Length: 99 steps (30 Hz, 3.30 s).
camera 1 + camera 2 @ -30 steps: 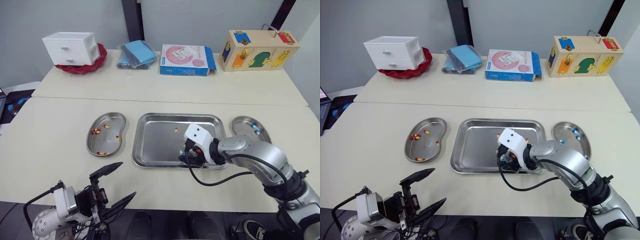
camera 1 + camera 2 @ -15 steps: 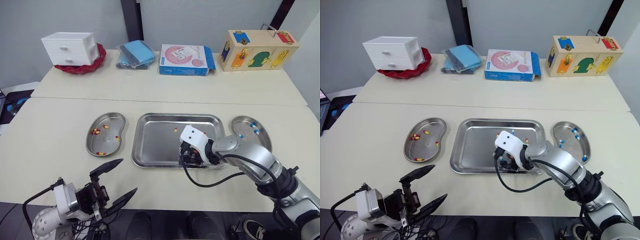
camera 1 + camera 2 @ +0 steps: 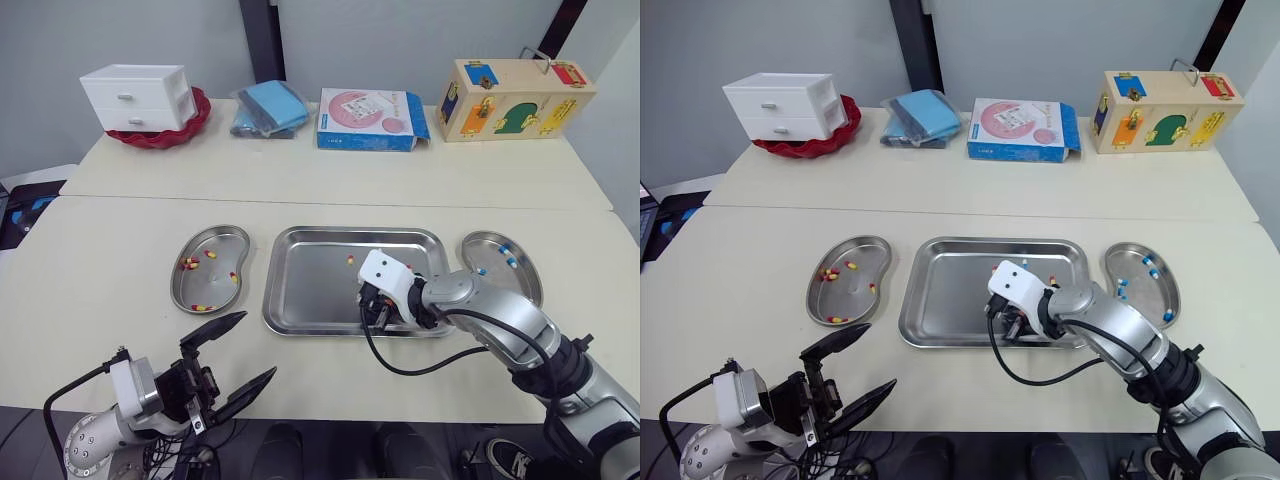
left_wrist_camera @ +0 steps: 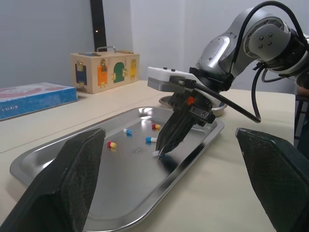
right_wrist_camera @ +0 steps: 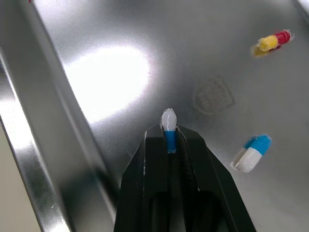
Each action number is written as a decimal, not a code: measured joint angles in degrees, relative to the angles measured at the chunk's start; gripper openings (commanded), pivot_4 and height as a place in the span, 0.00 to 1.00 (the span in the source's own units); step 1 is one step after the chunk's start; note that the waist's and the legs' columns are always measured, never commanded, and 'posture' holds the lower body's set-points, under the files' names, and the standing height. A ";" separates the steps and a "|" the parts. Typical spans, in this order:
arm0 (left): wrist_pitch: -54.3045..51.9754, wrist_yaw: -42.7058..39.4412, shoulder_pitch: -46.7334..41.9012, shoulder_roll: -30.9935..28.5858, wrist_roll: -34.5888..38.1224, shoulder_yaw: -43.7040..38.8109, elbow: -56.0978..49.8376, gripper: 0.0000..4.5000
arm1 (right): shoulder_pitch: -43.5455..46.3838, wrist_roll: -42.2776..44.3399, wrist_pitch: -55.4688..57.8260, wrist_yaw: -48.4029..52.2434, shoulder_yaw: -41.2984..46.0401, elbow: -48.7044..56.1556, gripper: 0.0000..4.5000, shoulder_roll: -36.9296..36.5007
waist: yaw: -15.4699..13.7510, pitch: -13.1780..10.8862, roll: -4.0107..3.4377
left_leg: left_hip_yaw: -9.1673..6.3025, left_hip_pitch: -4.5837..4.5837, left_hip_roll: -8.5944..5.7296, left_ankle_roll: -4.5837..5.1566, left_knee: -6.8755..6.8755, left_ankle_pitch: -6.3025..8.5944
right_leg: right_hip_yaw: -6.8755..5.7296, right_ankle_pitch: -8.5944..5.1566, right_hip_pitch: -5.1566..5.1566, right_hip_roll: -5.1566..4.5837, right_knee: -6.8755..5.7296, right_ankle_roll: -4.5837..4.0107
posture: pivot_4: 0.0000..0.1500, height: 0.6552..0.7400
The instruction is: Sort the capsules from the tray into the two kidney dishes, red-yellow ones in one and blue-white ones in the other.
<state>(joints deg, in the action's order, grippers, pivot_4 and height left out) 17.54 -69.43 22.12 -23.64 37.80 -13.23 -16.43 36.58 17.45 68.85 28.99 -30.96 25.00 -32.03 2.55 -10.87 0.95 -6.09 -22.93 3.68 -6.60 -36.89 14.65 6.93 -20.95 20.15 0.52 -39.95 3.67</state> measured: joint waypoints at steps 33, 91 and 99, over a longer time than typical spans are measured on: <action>-0.26 -6.30 -9.81 -0.44 0.56 8.40 1.98 1.00 | -37.49 1.77 -22.27 8.25 48.78 -0.07 0.00 -16.92 | -0.32 0.00 -0.03 | 0.07 0.04 -0.03 0.01 0.01 0.00 | 0.06 0.00 -0.19 0.00 0.14 0.01 | 1.00 1.00; -29.07 19.84 3.36 -20.70 -1.10 -15.80 -5.25 1.00 | -62.58 10.08 -51.97 42.26 60.28 -1.05 1.00 -16.67 | -0.59 -0.03 0.02 | 0.03 0.60 0.01 0.01 0.05 0.01 | 0.00 -0.03 -0.85 0.01 0.39 0.02 | 1.00 1.00; -31.63 14.82 4.56 -28.05 -8.00 -21.26 8.86 1.00 | -62.77 6.23 -62.69 47.19 57.68 -11.74 1.00 -16.68 | -0.61 -0.05 0.00 | 0.11 0.58 0.01 0.00 0.15 0.02 | 0.04 -0.02 -0.86 -0.01 0.61 0.02 | 1.00 1.00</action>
<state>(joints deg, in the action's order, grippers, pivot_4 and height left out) -14.09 -54.61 26.68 -51.68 29.80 -34.49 -7.57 -26.20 23.68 6.15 76.18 26.73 13.26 -48.71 1.94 -10.91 0.94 -5.98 -22.35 3.69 -6.60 -36.74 14.66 6.97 -20.98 19.29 0.50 -39.34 3.69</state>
